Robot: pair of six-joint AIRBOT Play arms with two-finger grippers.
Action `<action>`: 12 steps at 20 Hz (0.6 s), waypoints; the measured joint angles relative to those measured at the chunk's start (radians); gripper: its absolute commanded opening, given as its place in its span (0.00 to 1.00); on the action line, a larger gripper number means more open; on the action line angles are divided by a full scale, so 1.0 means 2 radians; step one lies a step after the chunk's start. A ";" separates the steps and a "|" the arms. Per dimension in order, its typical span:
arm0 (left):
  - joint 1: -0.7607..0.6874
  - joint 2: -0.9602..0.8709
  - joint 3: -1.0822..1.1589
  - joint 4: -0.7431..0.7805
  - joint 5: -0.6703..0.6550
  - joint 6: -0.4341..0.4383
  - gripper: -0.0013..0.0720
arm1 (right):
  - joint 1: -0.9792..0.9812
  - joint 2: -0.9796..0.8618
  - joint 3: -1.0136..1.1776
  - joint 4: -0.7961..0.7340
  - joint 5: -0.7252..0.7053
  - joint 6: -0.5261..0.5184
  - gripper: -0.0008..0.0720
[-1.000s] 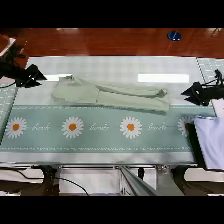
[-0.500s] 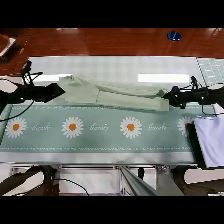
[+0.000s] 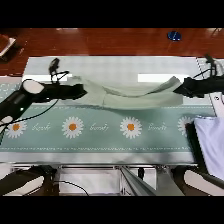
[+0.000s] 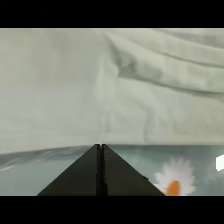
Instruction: Fold the shirts.
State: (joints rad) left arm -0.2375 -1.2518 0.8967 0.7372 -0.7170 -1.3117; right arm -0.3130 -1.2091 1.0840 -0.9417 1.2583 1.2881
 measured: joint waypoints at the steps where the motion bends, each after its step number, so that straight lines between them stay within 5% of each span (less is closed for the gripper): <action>1: -0.026 -0.017 0.018 -0.008 0.006 0.000 0.04 | 0.000 0.040 -0.010 -0.012 0.003 0.005 0.04; 6: -0.151 -0.154 0.169 -0.013 -0.014 -0.023 0.04 | -0.001 0.223 -0.050 -0.043 0.039 0.037 0.04; 12: -0.277 -0.324 0.364 0.005 -0.091 -0.099 0.04 | -0.001 0.318 -0.060 -0.026 0.061 0.065 0.04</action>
State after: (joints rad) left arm -0.7914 -1.8992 1.6249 0.7471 -0.8997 -1.5093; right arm -0.3157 -0.5724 0.9634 -0.9943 1.3811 1.4181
